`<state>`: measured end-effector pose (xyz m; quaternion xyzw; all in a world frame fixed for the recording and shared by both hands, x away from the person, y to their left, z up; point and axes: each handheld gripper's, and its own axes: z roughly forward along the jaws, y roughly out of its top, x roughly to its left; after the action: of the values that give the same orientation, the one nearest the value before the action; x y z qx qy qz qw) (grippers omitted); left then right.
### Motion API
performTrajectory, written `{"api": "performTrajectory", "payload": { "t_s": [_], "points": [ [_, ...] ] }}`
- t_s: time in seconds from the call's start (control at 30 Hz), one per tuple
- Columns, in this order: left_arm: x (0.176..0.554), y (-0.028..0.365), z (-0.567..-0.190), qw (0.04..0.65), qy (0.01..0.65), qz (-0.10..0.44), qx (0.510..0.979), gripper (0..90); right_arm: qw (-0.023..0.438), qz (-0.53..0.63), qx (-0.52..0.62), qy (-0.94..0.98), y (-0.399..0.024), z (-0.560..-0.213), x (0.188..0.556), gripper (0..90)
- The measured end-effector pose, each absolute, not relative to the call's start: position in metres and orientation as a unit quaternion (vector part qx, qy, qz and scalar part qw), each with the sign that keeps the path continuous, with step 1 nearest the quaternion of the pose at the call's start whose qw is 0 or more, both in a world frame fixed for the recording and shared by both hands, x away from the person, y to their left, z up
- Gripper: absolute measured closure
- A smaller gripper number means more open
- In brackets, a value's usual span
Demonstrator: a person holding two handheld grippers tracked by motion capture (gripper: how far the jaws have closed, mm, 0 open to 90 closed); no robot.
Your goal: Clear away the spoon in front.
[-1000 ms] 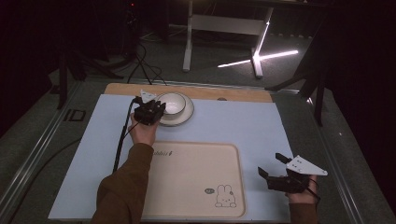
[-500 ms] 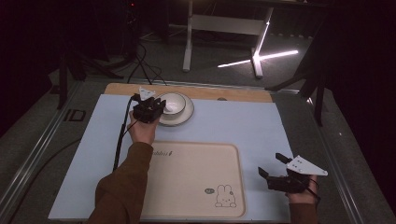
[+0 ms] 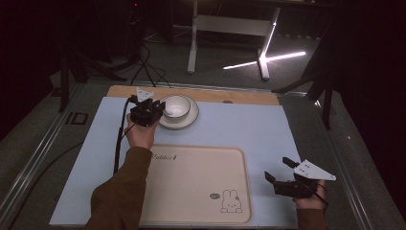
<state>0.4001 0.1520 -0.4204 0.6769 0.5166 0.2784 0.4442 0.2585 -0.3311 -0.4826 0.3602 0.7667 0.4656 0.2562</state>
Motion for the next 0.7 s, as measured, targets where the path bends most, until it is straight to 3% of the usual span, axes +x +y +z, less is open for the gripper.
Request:
{"api": "performTrajectory", "payload": {
  "t_s": [0.7],
  "points": [
    [0.378,0.168,-0.414,0.438,0.516,0.287,0.677,74.4,0.256,0.465,0.361,0.767,-0.331,-0.483,0.258,11.6]
  ]
}}
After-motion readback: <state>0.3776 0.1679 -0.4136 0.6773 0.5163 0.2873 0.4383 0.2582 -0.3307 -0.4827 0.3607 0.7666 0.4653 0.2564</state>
